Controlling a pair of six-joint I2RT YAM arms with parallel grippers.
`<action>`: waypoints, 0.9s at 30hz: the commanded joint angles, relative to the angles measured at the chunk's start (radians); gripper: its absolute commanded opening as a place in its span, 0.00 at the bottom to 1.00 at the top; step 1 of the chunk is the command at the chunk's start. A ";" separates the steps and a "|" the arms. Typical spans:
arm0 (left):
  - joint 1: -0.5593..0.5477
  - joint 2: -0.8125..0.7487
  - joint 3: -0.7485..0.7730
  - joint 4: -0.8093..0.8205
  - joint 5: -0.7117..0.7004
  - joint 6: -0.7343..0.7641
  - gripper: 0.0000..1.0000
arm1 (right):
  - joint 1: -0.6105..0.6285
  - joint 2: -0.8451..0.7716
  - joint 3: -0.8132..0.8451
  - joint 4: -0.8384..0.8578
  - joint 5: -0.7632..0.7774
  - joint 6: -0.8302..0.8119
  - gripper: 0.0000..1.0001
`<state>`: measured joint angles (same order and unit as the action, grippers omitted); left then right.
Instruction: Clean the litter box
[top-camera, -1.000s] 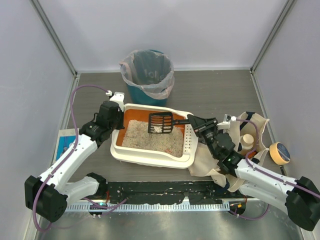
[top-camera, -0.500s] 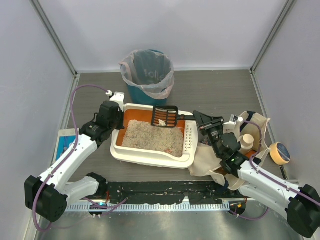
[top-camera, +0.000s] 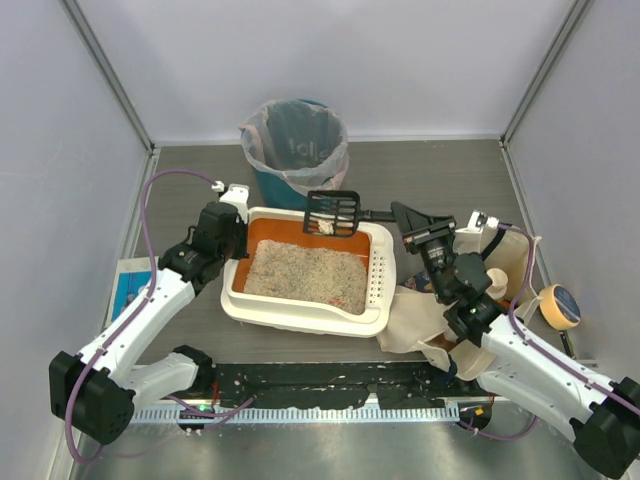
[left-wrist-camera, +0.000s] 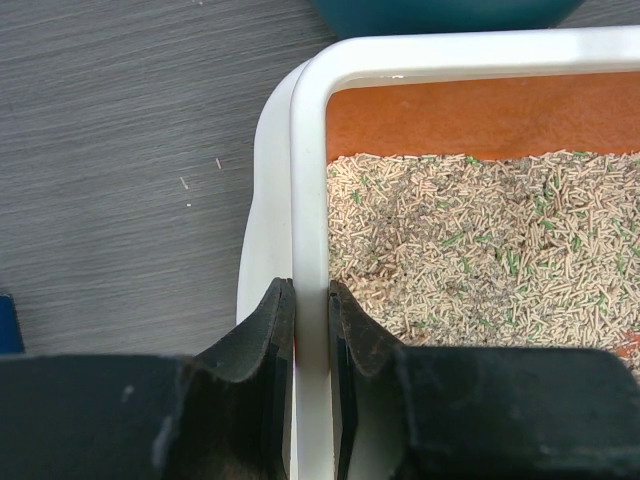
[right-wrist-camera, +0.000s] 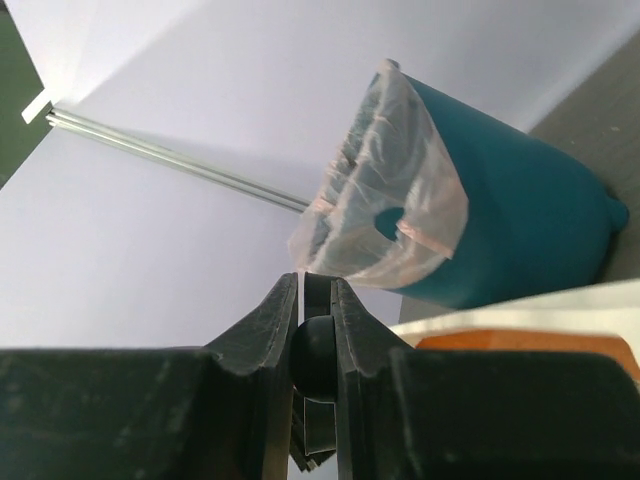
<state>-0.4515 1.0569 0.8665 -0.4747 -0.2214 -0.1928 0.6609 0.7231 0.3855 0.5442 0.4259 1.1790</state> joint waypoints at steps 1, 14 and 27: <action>-0.030 -0.028 0.000 0.001 0.090 0.003 0.00 | -0.041 0.086 0.144 0.054 -0.090 -0.068 0.01; -0.030 -0.043 0.000 -0.001 0.093 0.001 0.00 | -0.210 0.367 0.450 0.164 -0.280 -0.053 0.01; -0.030 -0.041 0.002 -0.002 0.097 0.000 0.00 | -0.221 0.607 0.743 0.235 -0.331 -0.591 0.01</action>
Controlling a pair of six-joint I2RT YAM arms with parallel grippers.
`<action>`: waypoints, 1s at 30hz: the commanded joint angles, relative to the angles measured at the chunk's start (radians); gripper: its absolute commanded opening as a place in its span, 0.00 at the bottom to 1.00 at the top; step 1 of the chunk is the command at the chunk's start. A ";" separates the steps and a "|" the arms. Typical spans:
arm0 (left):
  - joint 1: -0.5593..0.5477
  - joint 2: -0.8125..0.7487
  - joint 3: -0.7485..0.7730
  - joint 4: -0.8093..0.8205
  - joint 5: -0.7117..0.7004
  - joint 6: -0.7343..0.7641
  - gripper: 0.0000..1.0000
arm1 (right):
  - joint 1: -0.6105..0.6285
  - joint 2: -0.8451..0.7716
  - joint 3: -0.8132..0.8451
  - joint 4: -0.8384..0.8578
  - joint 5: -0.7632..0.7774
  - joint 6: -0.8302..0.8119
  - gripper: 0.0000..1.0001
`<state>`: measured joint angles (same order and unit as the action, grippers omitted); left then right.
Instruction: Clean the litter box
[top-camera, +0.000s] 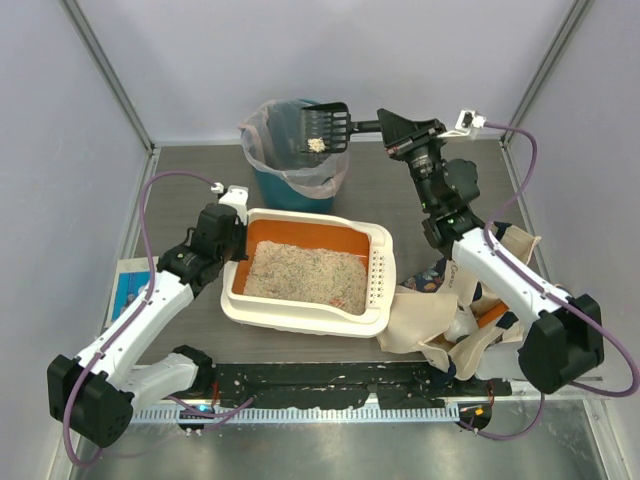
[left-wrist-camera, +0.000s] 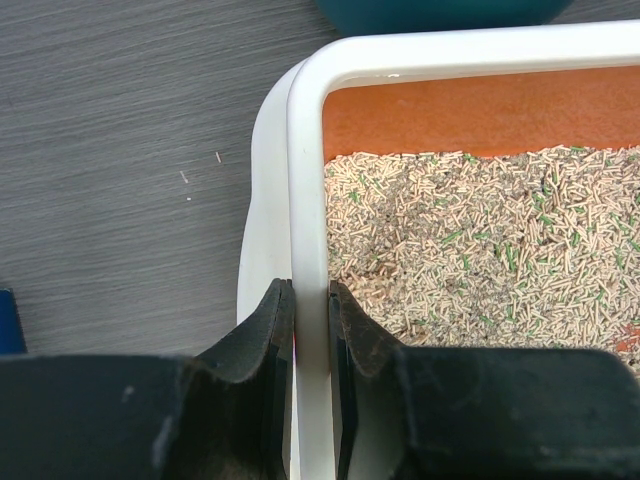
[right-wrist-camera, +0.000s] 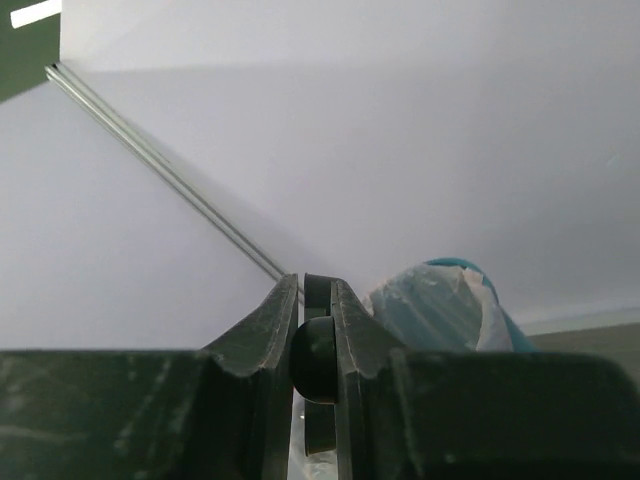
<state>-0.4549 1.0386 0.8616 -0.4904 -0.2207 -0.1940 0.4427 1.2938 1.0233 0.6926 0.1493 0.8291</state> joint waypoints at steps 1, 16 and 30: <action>-0.027 -0.025 0.007 0.013 0.098 -0.001 0.00 | -0.004 0.064 0.130 0.090 -0.060 -0.272 0.01; -0.030 -0.040 0.005 0.015 0.099 0.001 0.00 | 0.089 0.179 0.333 -0.067 -0.303 -0.724 0.01; -0.039 -0.041 -0.015 0.026 0.127 0.071 0.00 | 0.277 0.131 0.273 -0.036 -0.195 -1.130 0.01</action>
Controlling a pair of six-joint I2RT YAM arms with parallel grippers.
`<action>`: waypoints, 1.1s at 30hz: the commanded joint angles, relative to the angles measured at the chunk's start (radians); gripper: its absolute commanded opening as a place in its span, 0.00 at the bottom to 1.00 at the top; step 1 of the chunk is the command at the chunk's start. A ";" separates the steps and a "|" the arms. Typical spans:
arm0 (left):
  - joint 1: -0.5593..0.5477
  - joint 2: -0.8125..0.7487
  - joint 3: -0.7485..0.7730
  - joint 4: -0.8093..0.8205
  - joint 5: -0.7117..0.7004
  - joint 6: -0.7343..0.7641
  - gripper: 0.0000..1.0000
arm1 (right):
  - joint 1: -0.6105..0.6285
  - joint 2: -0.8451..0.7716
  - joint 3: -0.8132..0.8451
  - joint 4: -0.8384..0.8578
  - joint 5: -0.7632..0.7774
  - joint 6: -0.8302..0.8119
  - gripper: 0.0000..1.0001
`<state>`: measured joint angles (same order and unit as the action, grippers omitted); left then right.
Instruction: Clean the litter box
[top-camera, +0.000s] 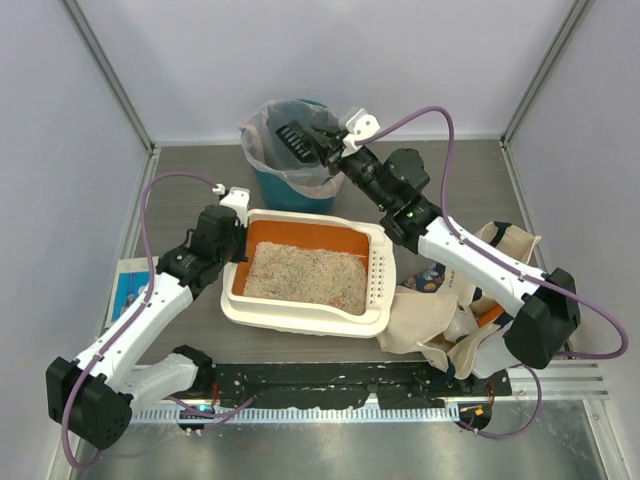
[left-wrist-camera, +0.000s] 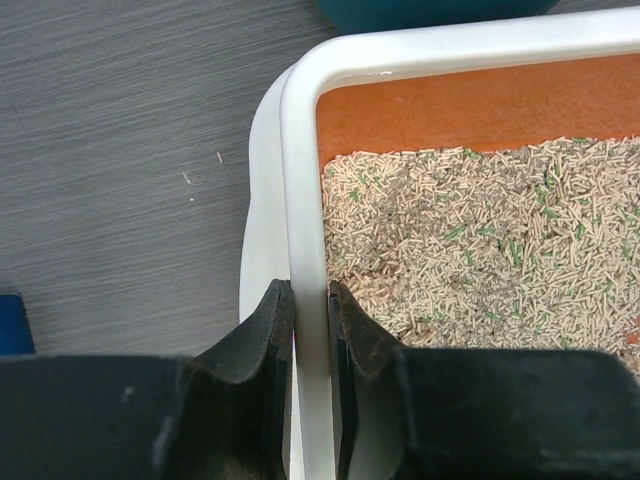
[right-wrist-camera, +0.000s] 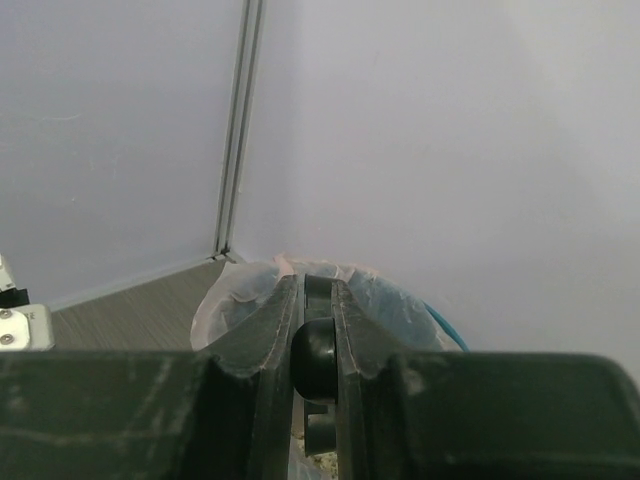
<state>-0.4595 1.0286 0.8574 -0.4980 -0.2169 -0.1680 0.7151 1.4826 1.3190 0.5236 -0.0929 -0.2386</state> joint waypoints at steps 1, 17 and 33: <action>-0.034 -0.033 -0.014 0.035 0.120 0.051 0.00 | 0.004 -0.080 -0.039 0.148 0.053 -0.041 0.01; -0.033 0.195 0.077 0.019 0.140 0.291 0.00 | 0.004 -0.582 -0.424 0.029 0.358 0.291 0.01; -0.034 0.419 0.324 -0.095 0.090 0.300 0.37 | 0.004 -0.933 -0.664 -0.361 0.400 0.547 0.01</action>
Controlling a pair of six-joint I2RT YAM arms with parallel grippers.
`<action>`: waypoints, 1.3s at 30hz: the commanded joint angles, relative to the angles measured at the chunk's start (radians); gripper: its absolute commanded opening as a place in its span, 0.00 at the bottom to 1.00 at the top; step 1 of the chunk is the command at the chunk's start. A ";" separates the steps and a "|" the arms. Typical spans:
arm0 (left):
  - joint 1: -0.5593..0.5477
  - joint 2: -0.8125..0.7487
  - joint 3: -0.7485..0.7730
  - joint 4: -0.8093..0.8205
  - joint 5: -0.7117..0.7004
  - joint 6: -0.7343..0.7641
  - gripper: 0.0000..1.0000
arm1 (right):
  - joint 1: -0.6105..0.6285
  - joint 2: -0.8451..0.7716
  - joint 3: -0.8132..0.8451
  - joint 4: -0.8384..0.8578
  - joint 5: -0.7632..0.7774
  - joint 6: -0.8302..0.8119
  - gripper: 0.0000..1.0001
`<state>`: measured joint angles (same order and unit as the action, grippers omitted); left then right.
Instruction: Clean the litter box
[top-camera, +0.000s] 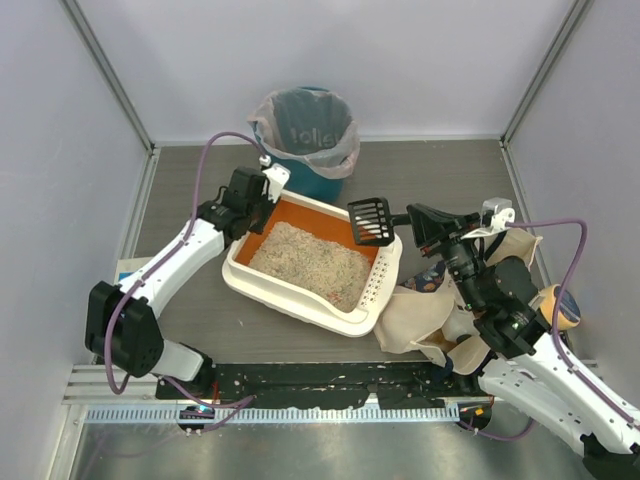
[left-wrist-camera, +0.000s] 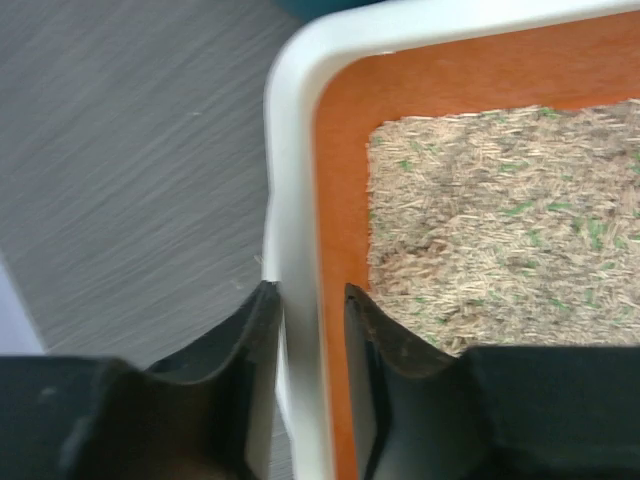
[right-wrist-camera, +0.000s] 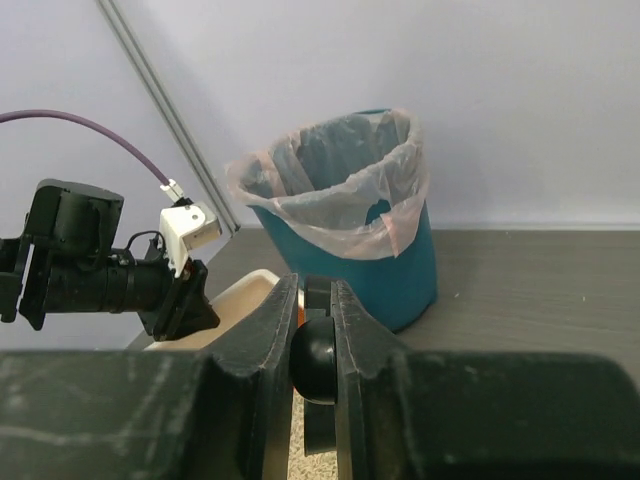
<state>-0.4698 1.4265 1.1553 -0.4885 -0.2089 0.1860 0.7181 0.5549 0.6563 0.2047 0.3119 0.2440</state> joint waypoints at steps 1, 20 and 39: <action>-0.023 -0.007 0.021 -0.123 0.077 -0.071 0.48 | 0.001 -0.003 -0.001 -0.041 -0.013 0.064 0.01; -0.023 -0.385 -0.075 -0.458 -0.205 -0.946 0.84 | 0.001 0.105 -0.050 0.068 -0.082 0.092 0.01; -0.024 -0.431 -0.193 -0.397 -0.113 -1.132 0.56 | 0.001 0.045 -0.069 0.055 -0.074 0.124 0.01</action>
<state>-0.4946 0.9813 0.9642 -0.9394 -0.3134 -0.9451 0.7181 0.6193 0.5884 0.2157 0.2405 0.3481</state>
